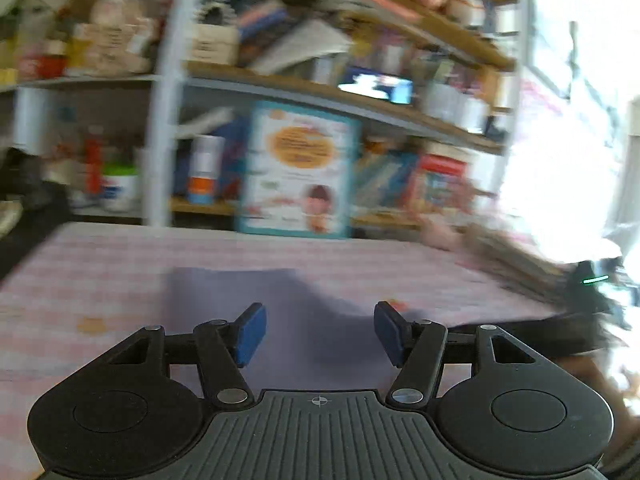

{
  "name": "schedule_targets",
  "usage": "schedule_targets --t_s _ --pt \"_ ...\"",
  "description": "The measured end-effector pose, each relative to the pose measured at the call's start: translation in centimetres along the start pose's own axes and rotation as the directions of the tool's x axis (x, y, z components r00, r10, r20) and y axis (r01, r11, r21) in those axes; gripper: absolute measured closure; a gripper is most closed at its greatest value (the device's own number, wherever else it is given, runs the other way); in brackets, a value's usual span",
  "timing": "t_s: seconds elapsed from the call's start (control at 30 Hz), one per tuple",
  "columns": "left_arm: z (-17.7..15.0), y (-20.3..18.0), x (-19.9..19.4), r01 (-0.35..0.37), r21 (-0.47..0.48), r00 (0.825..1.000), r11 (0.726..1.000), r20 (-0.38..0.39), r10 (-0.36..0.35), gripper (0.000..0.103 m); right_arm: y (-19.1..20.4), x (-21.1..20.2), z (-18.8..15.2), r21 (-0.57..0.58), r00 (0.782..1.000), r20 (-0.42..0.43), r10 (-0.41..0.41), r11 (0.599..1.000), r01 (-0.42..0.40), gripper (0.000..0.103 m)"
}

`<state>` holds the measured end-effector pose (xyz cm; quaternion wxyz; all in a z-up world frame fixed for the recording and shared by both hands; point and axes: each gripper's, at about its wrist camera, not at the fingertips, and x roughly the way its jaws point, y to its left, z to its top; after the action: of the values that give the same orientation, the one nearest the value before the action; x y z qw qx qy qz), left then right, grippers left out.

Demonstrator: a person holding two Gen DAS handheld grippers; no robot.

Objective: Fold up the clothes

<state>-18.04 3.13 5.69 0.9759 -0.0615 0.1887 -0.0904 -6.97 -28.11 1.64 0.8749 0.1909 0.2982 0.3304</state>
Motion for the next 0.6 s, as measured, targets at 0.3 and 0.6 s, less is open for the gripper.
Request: schedule_targets --t_s 0.3,0.6 --pt "-3.8 -0.1 2.9 -0.066 0.105 0.992 0.992 -0.098 0.077 0.045 6.9 0.0 1.9 -0.147 0.987 0.012 0.161 0.977 -0.157 0.045" --pt "-3.9 0.3 2.7 -0.038 0.087 0.995 0.995 -0.092 0.046 0.044 7.9 5.4 -0.3 -0.155 0.983 -0.152 0.101 0.98 -0.125 0.088"
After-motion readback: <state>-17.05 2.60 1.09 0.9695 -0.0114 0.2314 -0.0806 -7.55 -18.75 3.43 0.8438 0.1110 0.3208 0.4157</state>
